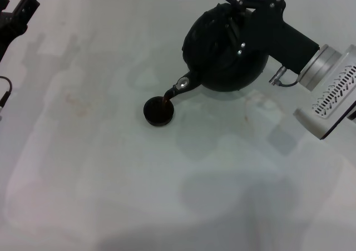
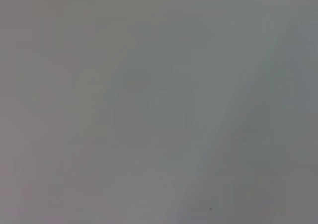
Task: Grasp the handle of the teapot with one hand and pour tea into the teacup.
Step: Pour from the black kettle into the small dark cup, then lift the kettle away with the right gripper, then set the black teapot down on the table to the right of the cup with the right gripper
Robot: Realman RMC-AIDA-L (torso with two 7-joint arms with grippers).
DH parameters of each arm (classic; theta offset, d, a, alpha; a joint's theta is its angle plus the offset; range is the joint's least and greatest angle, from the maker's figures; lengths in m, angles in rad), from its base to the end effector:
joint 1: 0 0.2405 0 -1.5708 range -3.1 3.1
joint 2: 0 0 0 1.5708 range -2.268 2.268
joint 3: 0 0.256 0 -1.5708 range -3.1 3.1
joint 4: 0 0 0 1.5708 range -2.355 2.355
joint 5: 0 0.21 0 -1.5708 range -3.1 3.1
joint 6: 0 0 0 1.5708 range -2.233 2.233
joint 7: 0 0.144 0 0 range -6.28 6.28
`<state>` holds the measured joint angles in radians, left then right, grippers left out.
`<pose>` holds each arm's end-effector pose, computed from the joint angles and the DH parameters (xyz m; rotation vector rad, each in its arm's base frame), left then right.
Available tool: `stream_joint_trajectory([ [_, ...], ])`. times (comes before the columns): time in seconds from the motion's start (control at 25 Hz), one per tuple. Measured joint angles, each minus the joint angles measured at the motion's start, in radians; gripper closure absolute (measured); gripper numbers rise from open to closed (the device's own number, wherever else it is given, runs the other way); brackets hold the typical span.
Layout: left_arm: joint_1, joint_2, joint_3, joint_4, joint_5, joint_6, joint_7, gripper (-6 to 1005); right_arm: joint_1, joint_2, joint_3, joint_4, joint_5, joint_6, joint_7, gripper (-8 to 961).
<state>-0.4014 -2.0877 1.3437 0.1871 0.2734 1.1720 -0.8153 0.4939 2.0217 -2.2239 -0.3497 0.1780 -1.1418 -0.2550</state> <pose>-0.3272 0.3329 0.0005 -1.5908 -0.9110 -1.0879 0.2390 0.3373 -0.0625 -2.0607 -0.3839 0.5611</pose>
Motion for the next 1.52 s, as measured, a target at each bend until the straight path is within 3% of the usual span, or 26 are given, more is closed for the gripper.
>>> stream_joint_trajectory([
  [0.28, 0.0, -0.001, 0.0, 0.0, -0.001, 0.002, 0.0, 114, -0.003, 0.0, 0.001, 0.0, 0.0, 0.004, 0.079, 835],
  [0.72, -0.001, -0.001, -0.002, 0.0, -0.002, -0.004, -0.001, 113, -0.016, -0.003, 0.002, 0.002, 0.01, 0.011, 0.474, 807],
  [0.88, 0.002, -0.002, -0.001, 0.0, -0.002, -0.004, -0.001, 113, -0.06, -0.007, 0.041, 0.001, 0.011, -0.055, 0.638, 797],
  [1.2, 0.007, -0.001, 0.0, 0.0, -0.002, -0.001, 0.0, 113, -0.153, -0.014, 0.13, 0.031, 0.005, -0.119, 0.724, 777],
  [1.52, 0.002, 0.001, 0.0, 0.0, 0.005, -0.002, 0.007, 114, -0.181, -0.009, 0.058, 0.145, 0.002, -0.227, 0.758, 757],
])
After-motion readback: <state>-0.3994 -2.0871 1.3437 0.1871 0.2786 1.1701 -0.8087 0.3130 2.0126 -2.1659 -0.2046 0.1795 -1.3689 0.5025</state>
